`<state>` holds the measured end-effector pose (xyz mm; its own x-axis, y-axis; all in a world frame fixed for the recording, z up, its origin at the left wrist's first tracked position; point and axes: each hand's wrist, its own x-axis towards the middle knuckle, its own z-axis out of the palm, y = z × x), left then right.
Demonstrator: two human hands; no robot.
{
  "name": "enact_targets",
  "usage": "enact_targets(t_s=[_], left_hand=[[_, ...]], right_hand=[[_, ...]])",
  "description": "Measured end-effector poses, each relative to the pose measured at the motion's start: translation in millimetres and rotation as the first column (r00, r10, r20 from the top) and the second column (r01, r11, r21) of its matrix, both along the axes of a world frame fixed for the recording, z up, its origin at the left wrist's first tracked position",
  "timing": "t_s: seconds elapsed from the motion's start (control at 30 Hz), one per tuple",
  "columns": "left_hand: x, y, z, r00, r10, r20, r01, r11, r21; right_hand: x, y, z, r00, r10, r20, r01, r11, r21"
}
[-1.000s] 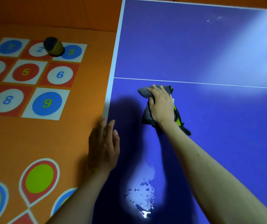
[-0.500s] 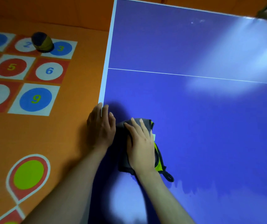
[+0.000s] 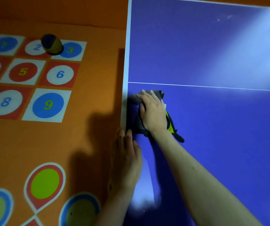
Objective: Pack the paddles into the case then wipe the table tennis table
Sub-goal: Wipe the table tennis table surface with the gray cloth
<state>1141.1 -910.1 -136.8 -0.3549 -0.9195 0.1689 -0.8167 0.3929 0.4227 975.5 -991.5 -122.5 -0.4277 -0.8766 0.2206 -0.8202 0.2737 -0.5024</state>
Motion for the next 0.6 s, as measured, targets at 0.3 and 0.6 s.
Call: enact_targets(t_s=[0.3, 0.6], left_hand=[[0, -2, 11, 0.998, 0.016, 0.059, -0.014, 1.000, -0.024], [9, -2, 15, 0.983, -0.059, -0.177, 0.074, 0.994, 0.081]], right_hand=[[-16, -83, -1, 0.998, 0.047, 0.044, -0.048, 0.998, 0.031], [43, 21, 3, 0.991, 0.096, 0.088, -0.100, 0.994, 0.035]])
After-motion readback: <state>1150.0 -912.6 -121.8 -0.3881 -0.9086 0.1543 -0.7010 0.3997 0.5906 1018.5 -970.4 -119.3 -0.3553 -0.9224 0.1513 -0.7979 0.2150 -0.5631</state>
